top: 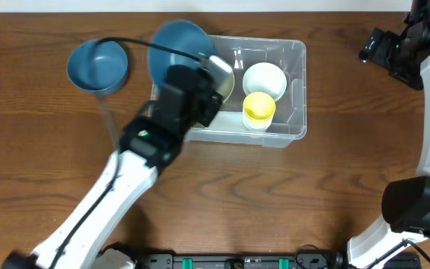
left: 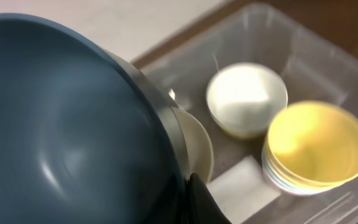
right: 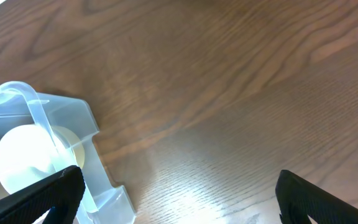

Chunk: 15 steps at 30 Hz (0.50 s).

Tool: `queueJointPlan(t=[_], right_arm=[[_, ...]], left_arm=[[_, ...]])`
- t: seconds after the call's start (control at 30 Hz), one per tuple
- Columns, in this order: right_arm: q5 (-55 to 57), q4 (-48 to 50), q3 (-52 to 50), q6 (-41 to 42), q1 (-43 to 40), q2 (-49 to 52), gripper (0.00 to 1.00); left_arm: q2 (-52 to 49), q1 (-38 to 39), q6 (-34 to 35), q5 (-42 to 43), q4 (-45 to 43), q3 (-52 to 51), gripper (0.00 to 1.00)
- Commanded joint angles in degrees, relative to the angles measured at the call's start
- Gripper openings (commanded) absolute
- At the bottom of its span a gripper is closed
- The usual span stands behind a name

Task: Pack container
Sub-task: 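Carry the teal bowl into the bin and set it in the cream bowl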

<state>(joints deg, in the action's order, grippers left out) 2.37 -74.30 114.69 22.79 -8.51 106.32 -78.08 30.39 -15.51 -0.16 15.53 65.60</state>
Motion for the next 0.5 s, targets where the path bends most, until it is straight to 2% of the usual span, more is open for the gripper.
queueJointPlan(t=[0.0, 0.2, 0.47], right_arm=[[0.4, 0.0, 0.7, -0.1, -0.1, -0.9, 0.99], [0.4, 0.0, 0.7, -0.1, -0.1, -0.9, 0.99], [0.4, 0.0, 0.7, -0.1, -0.1, -0.9, 0.99]], left_arm=[[-4.3, 1.9, -5.4, -4.2, -0.7, 1.1, 0.06], [-11.6, 2.2, -5.7, -4.2, -2.8, 1.1, 0.06], [-16.0, 2.2, -5.7, -4.2, -6.2, 1.1, 0.06]])
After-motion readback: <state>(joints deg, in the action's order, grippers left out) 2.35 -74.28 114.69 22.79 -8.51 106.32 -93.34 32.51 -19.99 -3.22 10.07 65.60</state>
